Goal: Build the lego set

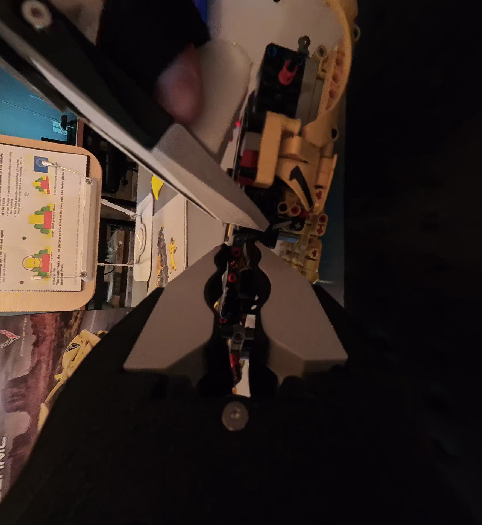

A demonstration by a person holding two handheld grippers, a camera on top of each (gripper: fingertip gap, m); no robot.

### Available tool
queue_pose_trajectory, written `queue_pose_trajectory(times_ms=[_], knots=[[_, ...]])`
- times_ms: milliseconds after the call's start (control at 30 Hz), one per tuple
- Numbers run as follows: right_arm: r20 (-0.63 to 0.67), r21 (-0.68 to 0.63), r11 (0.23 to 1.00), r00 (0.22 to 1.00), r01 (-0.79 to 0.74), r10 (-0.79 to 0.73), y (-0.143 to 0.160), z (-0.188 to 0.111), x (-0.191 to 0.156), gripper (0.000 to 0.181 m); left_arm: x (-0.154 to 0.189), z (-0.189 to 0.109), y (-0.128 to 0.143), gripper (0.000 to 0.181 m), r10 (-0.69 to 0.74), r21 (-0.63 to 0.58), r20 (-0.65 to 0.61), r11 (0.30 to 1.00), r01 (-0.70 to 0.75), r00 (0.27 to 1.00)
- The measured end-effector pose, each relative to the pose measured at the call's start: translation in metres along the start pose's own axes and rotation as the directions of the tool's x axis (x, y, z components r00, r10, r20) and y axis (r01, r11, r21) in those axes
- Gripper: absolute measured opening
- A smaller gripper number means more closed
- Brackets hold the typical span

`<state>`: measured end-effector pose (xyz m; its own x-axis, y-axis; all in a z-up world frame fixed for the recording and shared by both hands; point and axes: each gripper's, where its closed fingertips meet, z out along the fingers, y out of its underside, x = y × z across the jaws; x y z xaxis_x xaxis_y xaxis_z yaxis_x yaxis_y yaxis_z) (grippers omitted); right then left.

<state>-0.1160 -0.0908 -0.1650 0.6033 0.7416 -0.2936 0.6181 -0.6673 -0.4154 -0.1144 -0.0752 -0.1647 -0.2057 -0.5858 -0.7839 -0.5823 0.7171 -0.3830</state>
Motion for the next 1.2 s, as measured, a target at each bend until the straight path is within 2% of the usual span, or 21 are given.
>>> queue_pose_trajectory(times_ms=[67, 133, 200, 300, 433, 467, 500, 533, 567, 633, 733, 767, 833, 900, 1033, 1200], knots=[[-0.094, -0.042, 0.995, 0.991, 0.089, -0.093, 0.003, 0.002, 0.001, 0.038, 0.003, 0.000, -0.001, 0.014, -0.013, 0.009, -0.006, 1.000, 0.013, 1.000], [-0.124, -0.052, 0.996, 0.989, 0.073, -0.079, 0.004, 0.003, 0.003, 0.033, 0.004, 0.000, -0.001, 0.014, -0.003, 0.014, 0.005, 1.000, 0.003, 1.000], [-0.073, -0.001, 1.000, 0.997, 0.007, -0.007, 0.002, 0.001, 0.005, 0.034, 0.002, 0.001, -0.001, 0.014, -0.010, 0.015, 0.014, 1.000, 0.010, 1.000], [-0.091, -0.023, 0.999, 0.995, 0.030, -0.032, 0.003, 0.000, 0.006, 0.033, 0.001, 0.002, -0.002, 0.014, 0.005, 0.019, 0.010, 1.000, -0.005, 1.000], [-0.042, 0.022, 0.999, 0.999, 0.033, -0.032, 0.001, -0.002, 0.006, 0.034, -0.001, 0.003, 0.000, 0.014, 0.019, 0.035, 0.025, 0.999, -0.020, 1.000], [-0.028, 0.060, 0.997, 0.998, 0.050, -0.048, -0.003, -0.005, 0.005, 0.035, -0.001, 0.003, 0.000, 0.015, 0.019, 0.045, 0.024, 0.999, -0.021, 1.000], [0.020, 0.159, 0.984, 0.997, 0.076, -0.080, -0.012, -0.014, -0.005, 0.043, 0.000, 0.002, 0.001, 0.015, 0.014, 0.055, 0.013, 0.998, -0.014, 1.000], [0.091, 0.259, 0.963, 0.990, 0.079, -0.106, -0.021, -0.029, -0.018, 0.049, 0.000, 0.002, 0.001, 0.015, 0.010, 0.062, 0.007, 0.998, -0.011, 1.000], [0.101, 0.304, 0.950, 0.990, 0.066, -0.101, -0.022, -0.043, -0.017, 0.057, 0.001, 0.002, 0.001, 0.015, 0.011, 0.062, 0.004, 0.998, -0.011, 1.000], [0.008, 0.258, 0.965, 0.998, 0.053, -0.057, -0.002, -0.051, 0.002, 0.072, 0.001, 0.002, -0.001, 0.015, 0.011, 0.059, 0.005, 0.998, -0.012, 1.000], [0.037, 0.187, 0.982, 0.999, -0.008, 0.001, 0.020, -0.035, -0.008, 0.087, 0.001, 0.002, -0.001, 0.015, 0.008, 0.057, 0.000, 0.998, -0.008, 1.000], [0.012, 0.147, 0.989, 1.000, -0.010, 0.008, 0.028, -0.026, -0.007, 0.090, 0.001, 0.002, -0.001, 0.015, 0.007, 0.058, -0.001, 0.998, -0.007, 1.000], [-0.044, 0.073, 0.997, 0.999, -0.005, 0.008, 0.042, -0.013, -0.003, 0.089, 0.001, 0.002, -0.001, 0.016, 0.004, 0.060, -0.001, 0.998, -0.004, 1.000], [-0.052, 0.098, 0.995, 0.998, -0.031, 0.036, 0.039, -0.009, -0.001, 0.078, 0.002, 0.001, -0.001, 0.016, 0.007, 0.057, -0.003, 0.998, -0.007, 1.000], [-0.024, 0.114, 0.993, 0.999, -0.038, 0.041, 0.040, -0.009, -0.001, 0.078, 0.003, 0.001, -0.002, 0.015, 0.011, 0.050, 0.005, 0.999, -0.012, 1.000], [-0.087, 0.081, 0.996, 0.995, 0.048, -0.041, 0.041, -0.011, 0.000, 0.073, 0.004, 0.000, -0.004, 0.015, 0.036, 0.031, 0.024, 0.999, -0.037, 0.999]])
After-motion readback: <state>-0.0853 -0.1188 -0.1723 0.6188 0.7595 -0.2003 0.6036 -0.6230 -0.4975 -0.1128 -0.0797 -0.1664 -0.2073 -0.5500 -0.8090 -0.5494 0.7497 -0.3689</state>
